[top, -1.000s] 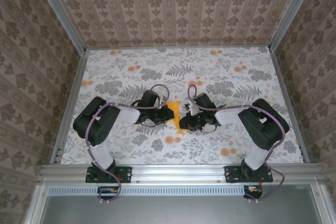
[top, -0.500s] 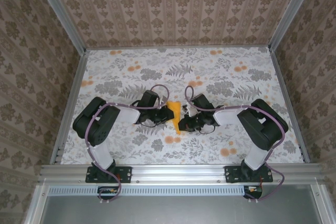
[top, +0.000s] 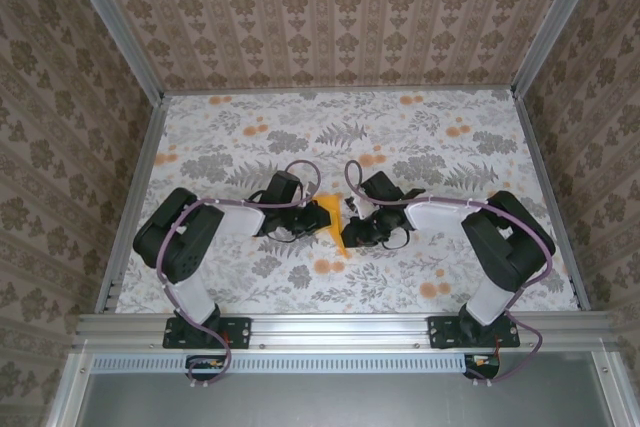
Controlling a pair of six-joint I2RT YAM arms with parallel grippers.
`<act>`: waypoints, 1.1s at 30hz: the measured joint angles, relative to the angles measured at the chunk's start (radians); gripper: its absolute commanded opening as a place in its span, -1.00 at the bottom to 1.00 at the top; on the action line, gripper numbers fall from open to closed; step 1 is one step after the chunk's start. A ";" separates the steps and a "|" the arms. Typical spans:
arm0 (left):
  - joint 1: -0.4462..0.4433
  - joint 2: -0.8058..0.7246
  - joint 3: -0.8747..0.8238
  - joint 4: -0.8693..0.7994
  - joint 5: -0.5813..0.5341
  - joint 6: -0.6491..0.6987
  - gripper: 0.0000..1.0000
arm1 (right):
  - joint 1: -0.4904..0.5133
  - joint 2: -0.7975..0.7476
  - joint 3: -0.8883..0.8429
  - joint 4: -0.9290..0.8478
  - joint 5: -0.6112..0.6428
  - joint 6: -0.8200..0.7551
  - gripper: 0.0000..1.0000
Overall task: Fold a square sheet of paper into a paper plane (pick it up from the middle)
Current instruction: Fold the wing for the fifth time at the center of the table.
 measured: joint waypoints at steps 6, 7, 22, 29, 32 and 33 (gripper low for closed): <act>0.001 -0.047 0.000 -0.003 0.000 0.000 -0.67 | 0.000 -0.018 0.031 -0.064 0.053 -0.069 -0.46; 0.001 -0.052 0.000 -0.003 0.000 0.000 -0.67 | 0.001 -0.027 0.031 -0.068 0.058 -0.072 -0.38; 0.001 -0.055 0.000 -0.003 0.004 0.000 -0.67 | 0.199 -0.138 -0.016 -0.014 0.445 0.000 -0.31; 0.001 -0.054 0.000 -0.003 0.004 0.000 -0.67 | 0.238 -0.111 -0.016 0.019 0.527 0.031 -0.43; 0.001 -0.054 0.000 -0.003 0.004 0.000 -0.67 | 0.246 -0.086 -0.016 0.031 0.533 0.046 -0.45; 0.001 -0.054 0.000 -0.003 0.004 0.000 -0.67 | 0.249 -0.079 -0.016 0.036 0.535 0.049 -0.47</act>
